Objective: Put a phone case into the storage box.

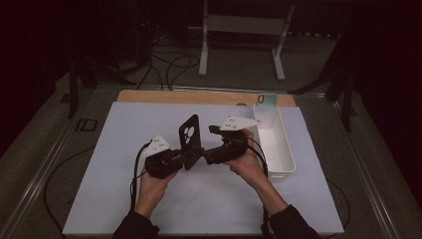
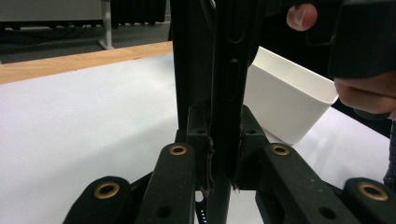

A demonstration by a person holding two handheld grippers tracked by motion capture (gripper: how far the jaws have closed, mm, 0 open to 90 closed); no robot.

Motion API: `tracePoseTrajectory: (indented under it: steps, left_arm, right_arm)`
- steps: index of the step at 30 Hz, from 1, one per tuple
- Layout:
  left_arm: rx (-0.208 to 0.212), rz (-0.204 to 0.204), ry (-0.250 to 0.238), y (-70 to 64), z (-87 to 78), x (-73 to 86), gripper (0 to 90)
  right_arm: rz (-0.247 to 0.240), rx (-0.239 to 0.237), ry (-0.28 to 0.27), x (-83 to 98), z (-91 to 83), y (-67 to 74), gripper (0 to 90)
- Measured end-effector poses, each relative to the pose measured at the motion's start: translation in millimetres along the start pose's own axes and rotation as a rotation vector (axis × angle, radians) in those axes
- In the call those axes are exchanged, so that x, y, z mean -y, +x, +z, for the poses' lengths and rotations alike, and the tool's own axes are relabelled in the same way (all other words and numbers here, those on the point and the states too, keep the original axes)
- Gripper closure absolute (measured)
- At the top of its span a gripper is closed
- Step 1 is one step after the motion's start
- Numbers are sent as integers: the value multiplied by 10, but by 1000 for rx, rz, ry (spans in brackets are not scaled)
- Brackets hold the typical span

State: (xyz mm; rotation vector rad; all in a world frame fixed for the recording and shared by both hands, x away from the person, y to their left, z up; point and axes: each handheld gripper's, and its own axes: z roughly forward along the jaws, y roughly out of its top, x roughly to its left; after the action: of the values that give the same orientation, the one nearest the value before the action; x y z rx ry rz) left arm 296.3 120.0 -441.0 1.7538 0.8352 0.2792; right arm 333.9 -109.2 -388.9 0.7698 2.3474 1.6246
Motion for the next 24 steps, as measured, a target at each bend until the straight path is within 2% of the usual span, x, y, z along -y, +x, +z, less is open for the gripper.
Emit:
tracePoseTrajectory:
  steps: [12,24]
  left_arm:
    - [6,6,6,-36,31,19,807]
    - [14,17,13,-65,35,23,807]
  right_arm:
    - [22,27,-35,-116,53,7,88]
    - [18,43,-31,-197,166,61,89]
